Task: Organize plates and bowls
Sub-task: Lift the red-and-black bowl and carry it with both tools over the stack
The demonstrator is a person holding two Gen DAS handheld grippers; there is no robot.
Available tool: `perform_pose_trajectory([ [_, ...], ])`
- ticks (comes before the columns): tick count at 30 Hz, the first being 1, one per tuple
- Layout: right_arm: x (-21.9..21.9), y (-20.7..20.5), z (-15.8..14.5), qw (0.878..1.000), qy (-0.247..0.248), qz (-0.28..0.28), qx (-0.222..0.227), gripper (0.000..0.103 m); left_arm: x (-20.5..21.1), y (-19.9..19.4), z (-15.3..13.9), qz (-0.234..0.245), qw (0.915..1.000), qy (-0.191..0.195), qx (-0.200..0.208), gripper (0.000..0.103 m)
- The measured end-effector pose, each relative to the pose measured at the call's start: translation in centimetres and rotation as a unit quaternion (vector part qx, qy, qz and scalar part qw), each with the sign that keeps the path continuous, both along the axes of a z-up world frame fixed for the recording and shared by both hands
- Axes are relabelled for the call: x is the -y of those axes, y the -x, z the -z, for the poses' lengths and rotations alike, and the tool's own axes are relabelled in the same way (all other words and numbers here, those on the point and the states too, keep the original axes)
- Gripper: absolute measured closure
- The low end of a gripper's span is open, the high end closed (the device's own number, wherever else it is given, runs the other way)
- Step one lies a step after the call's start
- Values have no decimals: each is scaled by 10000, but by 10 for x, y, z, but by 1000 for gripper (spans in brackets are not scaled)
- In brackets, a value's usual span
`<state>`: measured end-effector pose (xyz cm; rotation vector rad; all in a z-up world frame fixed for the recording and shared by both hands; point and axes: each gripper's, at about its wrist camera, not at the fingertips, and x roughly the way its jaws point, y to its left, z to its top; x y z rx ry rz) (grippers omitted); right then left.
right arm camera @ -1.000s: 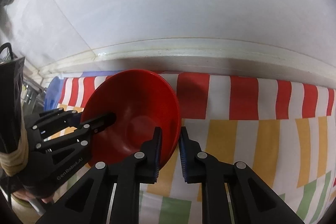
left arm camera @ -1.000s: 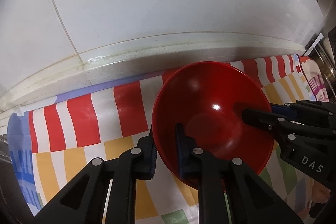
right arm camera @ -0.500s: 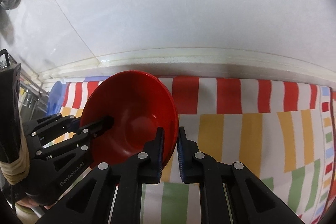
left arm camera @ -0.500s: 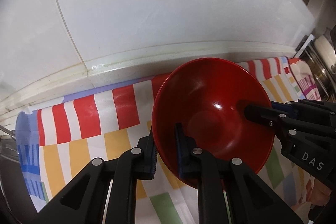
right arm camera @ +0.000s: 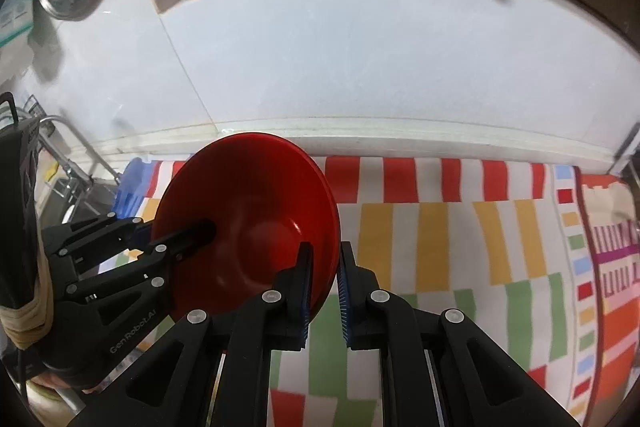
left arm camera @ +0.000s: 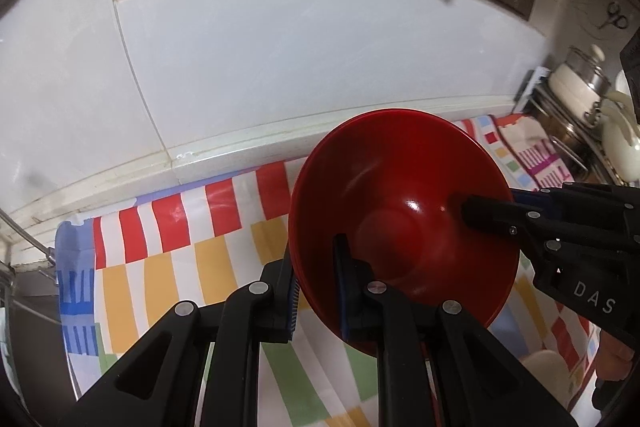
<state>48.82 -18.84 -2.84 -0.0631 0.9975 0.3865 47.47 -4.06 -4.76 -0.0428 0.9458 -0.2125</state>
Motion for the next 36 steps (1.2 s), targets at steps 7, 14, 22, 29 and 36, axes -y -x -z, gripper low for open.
perform_pose_trajectory([
  [7,9,38,-18,9998,-18,78,195,90,17,36,-21,128,9997,-11,215,86],
  [14,27,76,-28,9994,-24,195,292,90,31,71,-32,294,9991,83,277,86],
  [22,62,119,-29,9986,1,412,318,90,58,105,-36,585,9979,139,248,86],
  [29,87,143,-28,9973,35,667,291,90,81,123,-30,840,9961,242,95,86],
  [36,104,159,-21,9965,75,821,154,90,99,135,-21,1030,9943,266,-71,85],
])
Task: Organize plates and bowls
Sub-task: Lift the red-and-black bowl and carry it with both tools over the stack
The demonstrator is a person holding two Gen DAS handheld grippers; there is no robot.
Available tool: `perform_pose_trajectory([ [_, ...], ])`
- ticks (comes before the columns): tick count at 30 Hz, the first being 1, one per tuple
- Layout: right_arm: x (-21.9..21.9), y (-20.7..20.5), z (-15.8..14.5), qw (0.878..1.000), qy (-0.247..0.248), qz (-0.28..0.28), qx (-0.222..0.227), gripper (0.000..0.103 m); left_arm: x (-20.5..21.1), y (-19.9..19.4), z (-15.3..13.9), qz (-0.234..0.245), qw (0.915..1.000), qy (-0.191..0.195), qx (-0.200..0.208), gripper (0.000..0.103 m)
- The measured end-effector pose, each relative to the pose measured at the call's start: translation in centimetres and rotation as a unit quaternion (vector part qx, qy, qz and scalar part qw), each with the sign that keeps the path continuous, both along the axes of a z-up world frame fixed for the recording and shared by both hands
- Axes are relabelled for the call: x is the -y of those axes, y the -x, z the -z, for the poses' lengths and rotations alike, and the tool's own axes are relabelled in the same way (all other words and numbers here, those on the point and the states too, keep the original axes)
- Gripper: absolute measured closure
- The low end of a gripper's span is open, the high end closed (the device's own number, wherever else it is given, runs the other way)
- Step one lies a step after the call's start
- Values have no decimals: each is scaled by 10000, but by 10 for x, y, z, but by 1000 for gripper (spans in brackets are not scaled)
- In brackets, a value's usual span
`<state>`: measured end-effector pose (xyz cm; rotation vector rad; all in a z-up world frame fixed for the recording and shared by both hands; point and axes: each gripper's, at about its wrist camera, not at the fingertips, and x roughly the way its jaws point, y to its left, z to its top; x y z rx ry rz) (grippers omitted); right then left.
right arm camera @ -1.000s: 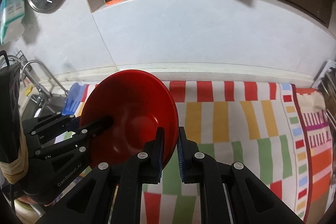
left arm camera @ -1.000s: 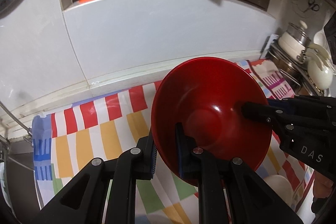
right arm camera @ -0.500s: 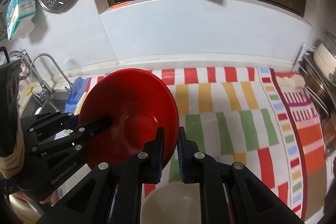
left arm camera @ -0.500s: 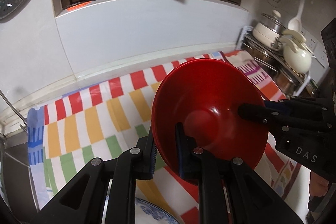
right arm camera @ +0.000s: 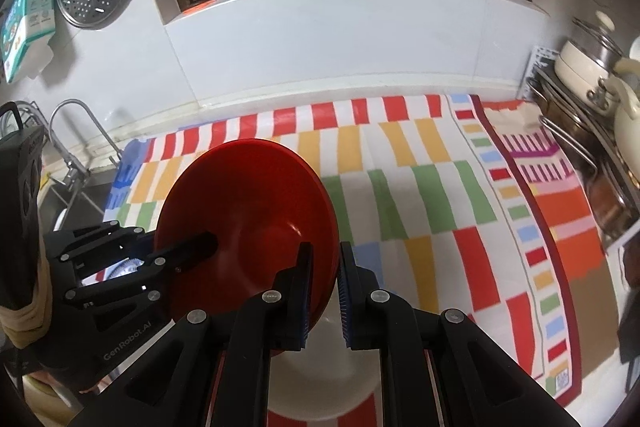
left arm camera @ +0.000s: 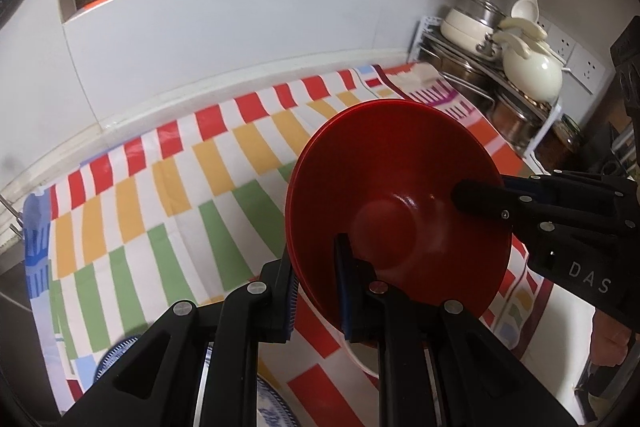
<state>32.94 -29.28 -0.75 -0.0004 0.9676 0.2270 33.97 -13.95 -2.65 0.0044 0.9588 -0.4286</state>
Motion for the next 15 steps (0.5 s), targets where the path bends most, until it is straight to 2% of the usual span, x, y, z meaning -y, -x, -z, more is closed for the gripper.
perform_pose_trajectory([
  [15,23,22,34,9984,3,151,-548,90,22,19,28,229,9986,-57,-475,86],
])
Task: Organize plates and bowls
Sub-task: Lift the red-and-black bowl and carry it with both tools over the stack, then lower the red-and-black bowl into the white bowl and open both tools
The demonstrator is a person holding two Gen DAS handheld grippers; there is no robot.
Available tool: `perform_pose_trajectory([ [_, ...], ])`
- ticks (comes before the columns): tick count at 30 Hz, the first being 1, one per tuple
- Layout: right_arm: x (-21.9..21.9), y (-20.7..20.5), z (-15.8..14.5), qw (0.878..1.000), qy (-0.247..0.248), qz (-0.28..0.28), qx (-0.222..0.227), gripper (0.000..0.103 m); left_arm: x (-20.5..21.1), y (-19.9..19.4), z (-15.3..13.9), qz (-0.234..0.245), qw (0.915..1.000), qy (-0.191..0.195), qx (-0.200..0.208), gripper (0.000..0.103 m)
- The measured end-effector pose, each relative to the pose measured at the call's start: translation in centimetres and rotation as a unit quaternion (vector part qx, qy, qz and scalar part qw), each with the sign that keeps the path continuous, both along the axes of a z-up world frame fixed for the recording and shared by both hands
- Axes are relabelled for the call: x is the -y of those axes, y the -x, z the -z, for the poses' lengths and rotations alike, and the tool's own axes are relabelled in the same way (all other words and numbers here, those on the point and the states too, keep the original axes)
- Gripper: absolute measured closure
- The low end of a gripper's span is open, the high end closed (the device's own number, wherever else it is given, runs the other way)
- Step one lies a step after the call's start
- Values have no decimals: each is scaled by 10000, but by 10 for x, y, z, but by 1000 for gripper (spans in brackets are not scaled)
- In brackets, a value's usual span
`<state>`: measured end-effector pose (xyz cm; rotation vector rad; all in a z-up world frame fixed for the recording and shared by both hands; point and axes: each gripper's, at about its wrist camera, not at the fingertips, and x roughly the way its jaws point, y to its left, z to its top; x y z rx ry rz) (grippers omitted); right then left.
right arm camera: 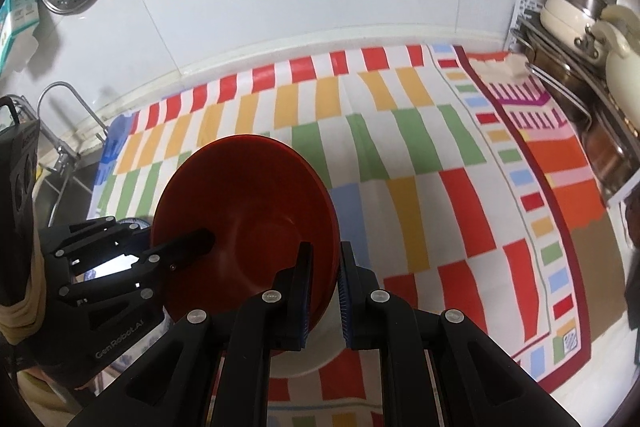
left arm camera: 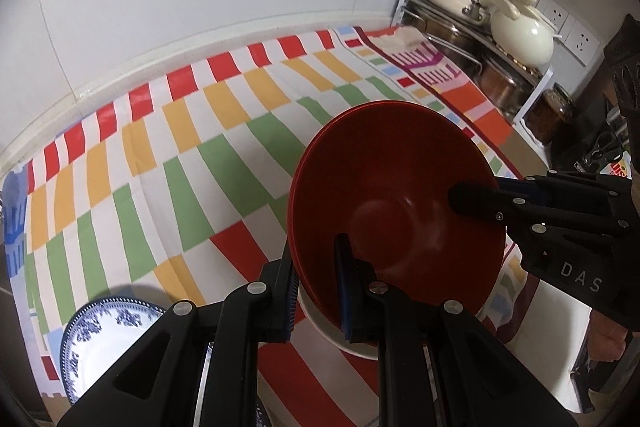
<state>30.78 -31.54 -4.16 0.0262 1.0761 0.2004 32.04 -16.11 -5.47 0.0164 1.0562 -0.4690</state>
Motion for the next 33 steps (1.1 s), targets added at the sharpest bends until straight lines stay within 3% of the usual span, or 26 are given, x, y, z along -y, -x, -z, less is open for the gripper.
perform_pose_trajectory([
  [20,2,10,29,9988,35,-21,-483,90,8,8,23,56,9993,-115,-358,86],
  [33,0,15,31,9988,276,-122,-394,89,12,10,27,137,9990,-181,-381,85],
])
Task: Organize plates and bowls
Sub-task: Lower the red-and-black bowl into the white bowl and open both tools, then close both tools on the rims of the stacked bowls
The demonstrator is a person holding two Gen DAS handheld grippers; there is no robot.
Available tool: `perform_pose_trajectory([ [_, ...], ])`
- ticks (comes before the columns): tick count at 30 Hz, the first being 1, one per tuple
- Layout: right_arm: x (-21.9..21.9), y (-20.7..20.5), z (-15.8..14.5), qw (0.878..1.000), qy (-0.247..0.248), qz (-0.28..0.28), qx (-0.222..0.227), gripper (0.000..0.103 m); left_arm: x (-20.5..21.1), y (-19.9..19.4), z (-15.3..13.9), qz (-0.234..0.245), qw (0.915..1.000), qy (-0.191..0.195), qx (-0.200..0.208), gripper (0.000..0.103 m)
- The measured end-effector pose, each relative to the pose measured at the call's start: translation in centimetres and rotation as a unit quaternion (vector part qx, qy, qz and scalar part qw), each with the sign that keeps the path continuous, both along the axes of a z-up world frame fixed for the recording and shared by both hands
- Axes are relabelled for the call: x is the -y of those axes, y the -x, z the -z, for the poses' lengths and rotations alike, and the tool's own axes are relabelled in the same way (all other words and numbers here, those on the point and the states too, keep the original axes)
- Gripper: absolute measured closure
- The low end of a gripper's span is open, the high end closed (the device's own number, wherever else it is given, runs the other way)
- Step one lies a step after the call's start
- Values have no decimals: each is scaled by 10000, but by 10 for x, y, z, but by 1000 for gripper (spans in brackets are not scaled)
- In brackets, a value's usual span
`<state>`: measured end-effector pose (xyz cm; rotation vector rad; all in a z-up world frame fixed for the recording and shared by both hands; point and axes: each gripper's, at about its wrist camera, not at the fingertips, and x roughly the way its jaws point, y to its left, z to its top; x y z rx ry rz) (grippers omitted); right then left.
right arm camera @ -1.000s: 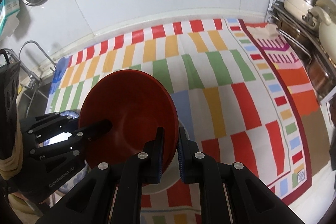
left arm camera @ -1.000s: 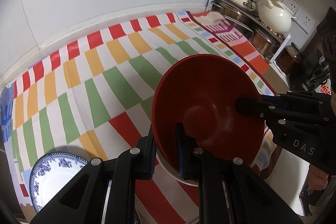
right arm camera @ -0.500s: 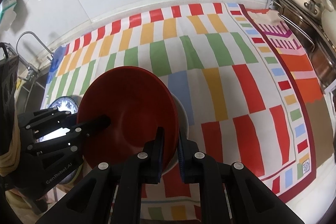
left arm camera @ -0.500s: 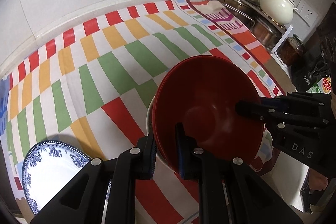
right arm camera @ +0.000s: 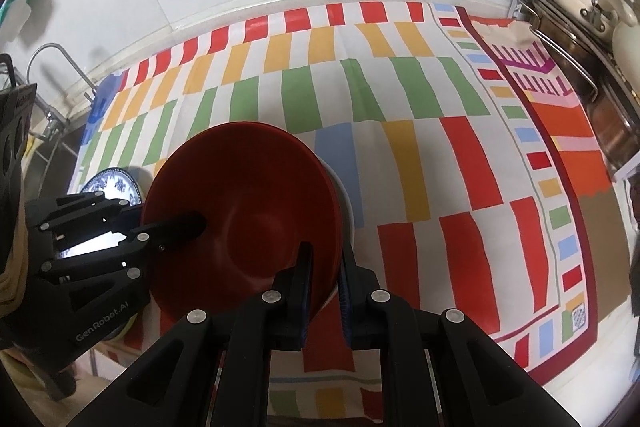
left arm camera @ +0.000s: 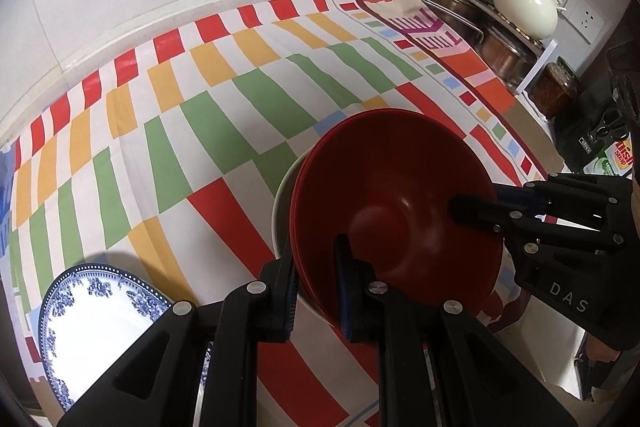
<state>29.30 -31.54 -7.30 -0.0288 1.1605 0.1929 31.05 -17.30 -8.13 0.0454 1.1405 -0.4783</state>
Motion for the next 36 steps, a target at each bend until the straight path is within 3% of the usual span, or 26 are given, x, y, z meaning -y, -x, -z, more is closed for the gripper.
perform_pose_trajectory([
  [2,0,0,0,10000,68,-6,48,89,1,1,0,28,10000,-20,6,82],
  [5,1,2,0,9998,153,-29,92,88,3,2,-1,117,9999,49,-48,67],
  [8,1,4,1,9999,62,-91,72,74,5,5,-6,230,9997,100,4,57],
  [12,1,8,-1,9997,71,-123,222,68,7,10,-13,241,9993,-126,238,37],
  [23,6,7,-9,9980,37,171,604,59,-15,7,-25,-136,9981,-238,547,35],
  [29,10,2,-2,9973,-72,402,617,59,-20,1,-12,-355,9986,-218,334,35],
  [36,16,-3,17,9969,-390,602,314,59,-17,-2,5,-411,9991,-88,6,36],
])
